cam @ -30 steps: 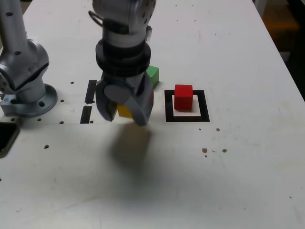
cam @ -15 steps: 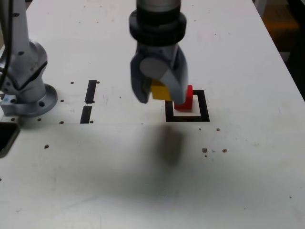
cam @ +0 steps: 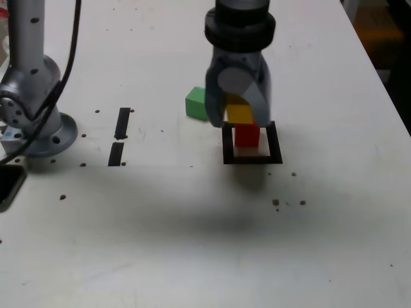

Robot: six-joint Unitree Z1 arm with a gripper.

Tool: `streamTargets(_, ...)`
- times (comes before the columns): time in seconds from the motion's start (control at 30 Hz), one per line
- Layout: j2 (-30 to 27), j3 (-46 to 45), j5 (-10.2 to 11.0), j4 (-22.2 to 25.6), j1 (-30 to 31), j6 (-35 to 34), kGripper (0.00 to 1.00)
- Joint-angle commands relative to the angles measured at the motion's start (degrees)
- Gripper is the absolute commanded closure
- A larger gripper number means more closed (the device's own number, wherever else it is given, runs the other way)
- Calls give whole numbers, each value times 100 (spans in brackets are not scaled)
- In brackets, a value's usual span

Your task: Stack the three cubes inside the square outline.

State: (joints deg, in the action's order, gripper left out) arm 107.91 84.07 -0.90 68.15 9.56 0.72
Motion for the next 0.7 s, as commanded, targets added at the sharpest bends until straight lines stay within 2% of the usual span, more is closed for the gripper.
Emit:
streamTargets(0.0,78,69,-7,-14,1,21,82)
streamTargets(0.67,308,174,1,-30,-304,209,82)
